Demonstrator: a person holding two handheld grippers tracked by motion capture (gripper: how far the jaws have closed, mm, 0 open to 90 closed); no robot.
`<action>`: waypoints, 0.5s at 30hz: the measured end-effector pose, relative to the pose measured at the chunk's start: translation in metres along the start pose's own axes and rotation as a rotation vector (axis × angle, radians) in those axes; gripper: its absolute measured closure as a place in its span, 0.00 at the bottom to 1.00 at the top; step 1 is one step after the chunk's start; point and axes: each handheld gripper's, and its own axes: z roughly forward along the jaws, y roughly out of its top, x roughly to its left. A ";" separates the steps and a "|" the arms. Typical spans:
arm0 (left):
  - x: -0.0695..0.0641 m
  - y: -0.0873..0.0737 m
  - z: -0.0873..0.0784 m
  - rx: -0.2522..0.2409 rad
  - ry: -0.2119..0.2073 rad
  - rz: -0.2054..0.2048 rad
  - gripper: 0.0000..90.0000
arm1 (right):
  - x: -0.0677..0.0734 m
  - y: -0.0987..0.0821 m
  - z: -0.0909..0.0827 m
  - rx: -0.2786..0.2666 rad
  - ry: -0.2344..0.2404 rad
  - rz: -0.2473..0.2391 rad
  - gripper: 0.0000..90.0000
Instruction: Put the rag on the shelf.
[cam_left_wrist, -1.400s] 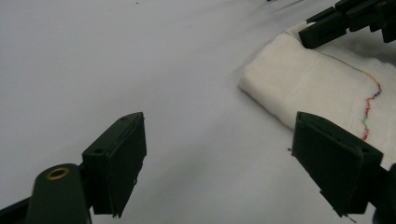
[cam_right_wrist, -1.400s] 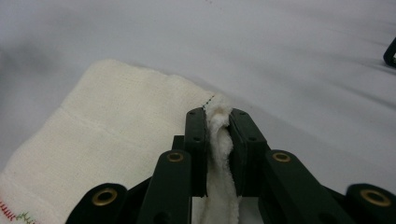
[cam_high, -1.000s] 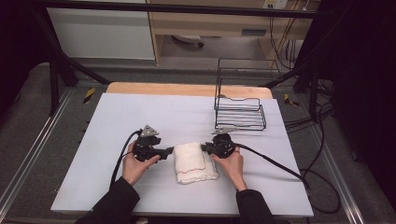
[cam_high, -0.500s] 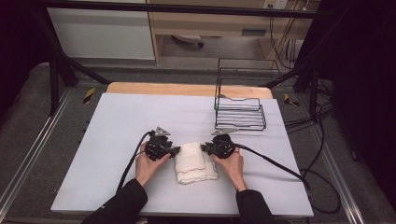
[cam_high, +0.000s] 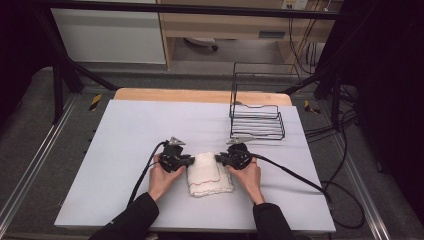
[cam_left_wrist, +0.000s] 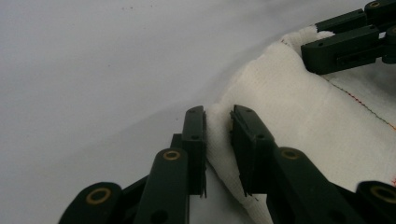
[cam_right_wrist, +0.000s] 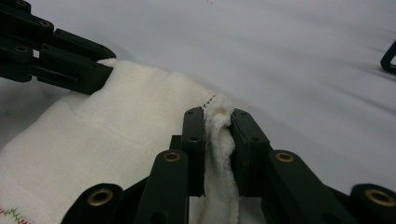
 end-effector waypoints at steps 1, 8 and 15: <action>0.000 0.000 0.000 0.001 0.000 -0.002 0.85 | 0.000 0.000 0.000 0.002 0.001 -0.003 0.84; -0.002 0.000 0.000 -0.006 0.000 0.014 0.90 | 0.001 0.000 0.000 -0.003 -0.001 0.007 0.87; 0.000 0.000 -0.002 -0.012 -0.010 0.008 0.92 | 0.002 0.000 -0.001 -0.008 -0.007 0.035 0.89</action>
